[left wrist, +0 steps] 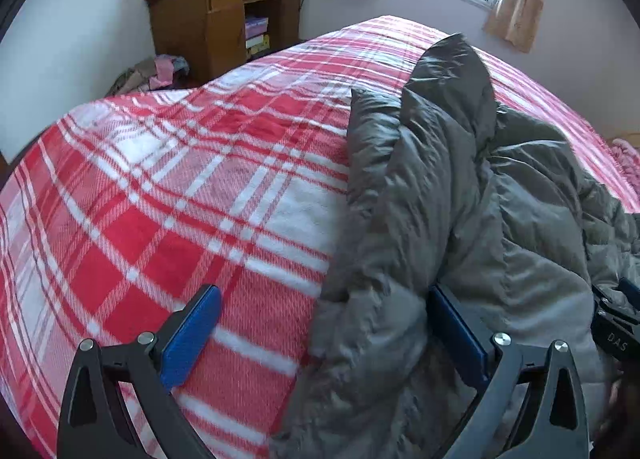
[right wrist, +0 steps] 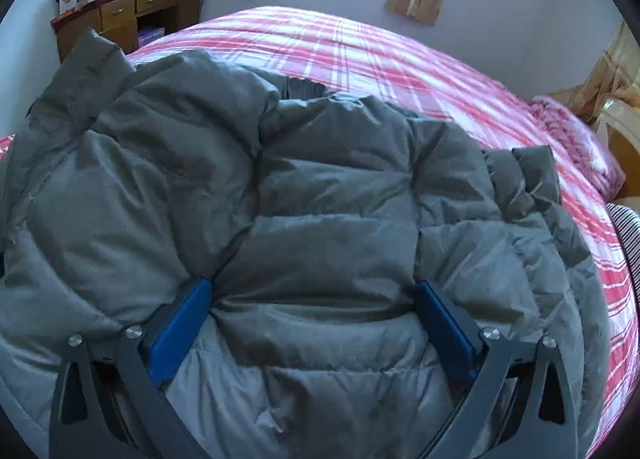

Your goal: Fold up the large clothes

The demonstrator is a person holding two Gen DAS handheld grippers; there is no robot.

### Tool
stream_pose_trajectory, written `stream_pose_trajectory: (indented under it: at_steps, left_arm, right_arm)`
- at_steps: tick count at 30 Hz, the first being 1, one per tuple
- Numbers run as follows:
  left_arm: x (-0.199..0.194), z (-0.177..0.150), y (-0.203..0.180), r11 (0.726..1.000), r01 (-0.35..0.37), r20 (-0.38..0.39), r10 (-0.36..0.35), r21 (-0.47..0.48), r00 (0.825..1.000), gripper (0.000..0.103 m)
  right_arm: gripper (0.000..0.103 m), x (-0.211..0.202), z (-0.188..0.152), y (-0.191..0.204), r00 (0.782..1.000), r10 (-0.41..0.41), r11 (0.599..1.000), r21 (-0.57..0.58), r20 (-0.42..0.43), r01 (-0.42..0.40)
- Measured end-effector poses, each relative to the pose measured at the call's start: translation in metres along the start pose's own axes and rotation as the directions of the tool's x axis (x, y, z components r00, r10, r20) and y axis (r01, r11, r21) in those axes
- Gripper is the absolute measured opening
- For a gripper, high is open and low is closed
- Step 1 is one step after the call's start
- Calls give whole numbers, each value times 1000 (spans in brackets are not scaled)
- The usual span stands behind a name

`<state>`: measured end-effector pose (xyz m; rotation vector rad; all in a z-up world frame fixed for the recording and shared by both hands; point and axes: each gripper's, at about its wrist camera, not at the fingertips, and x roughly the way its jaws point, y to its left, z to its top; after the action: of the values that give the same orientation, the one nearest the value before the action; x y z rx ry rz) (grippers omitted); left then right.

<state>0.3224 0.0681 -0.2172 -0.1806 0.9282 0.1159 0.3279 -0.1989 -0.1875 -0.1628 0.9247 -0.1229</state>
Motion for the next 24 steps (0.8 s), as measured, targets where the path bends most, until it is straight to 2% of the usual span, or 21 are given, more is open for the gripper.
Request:
stream_pose_trajectory:
  at_steps: [2, 5, 7, 8, 10, 12, 14, 15, 16, 19, 21, 24]
  left_arm:
    - [-14, -10, 6, 999, 36, 6, -36, -17, 999, 102]
    - [-27, -24, 11, 996, 77, 23, -76, -42, 997, 102]
    - [-23, -29, 9, 996, 84, 16, -83, -44, 996, 102]
    - [-17, -31, 6, 996, 81, 2, -81, -38, 997, 102]
    - [-16, -32, 1, 998, 57, 38, -57, -6, 998, 102]
    - [-16, -32, -1, 998, 64, 45, -64, 3, 997, 102]
    - [-17, -32, 0, 995, 97, 51, -96, -1, 994, 96]
    - [-18, -32, 0, 994, 111, 56, -111, -1, 992, 87]
    - [-20, -31, 0, 991, 137, 58, -137, 1, 989, 68]
    - [-18, -27, -1, 966, 259, 30, -258, -22, 966, 37]
    - [-16, -27, -1, 945, 325, 20, -324, -48, 946, 24]
    - [-17, -26, -2, 938, 344, 28, -343, -30, 939, 12]
  right_arm:
    - [96, -18, -4, -5, 1000, 5, 1000, 8, 12, -5]
    - [98, -63, -26, -12, 996, 42, 998, 36, 79, -45]
    - [102, -84, -46, -9, 992, 36, 999, 21, 123, -39]
    - [102, -86, -57, -5, 991, 29, 1000, 6, 128, -30]
    - [102, -71, -74, 4, 995, 19, 1000, -26, 97, -17]
    - [102, -62, -81, 9, 993, 6, 999, -34, 120, -2]
    - [103, -58, -83, 16, 990, -24, 998, -60, 142, 32]
    - [103, -57, -82, 18, 989, -29, 997, -63, 143, 38]
    - [103, -56, -80, 19, 990, -28, 997, -62, 141, 37]
    - [103, -56, -80, 19, 990, -22, 998, -59, 143, 31]
    - [103, -61, -85, 12, 989, -15, 998, -54, 149, 24]
    - [103, -58, -84, 7, 989, -9, 999, -50, 150, 17]
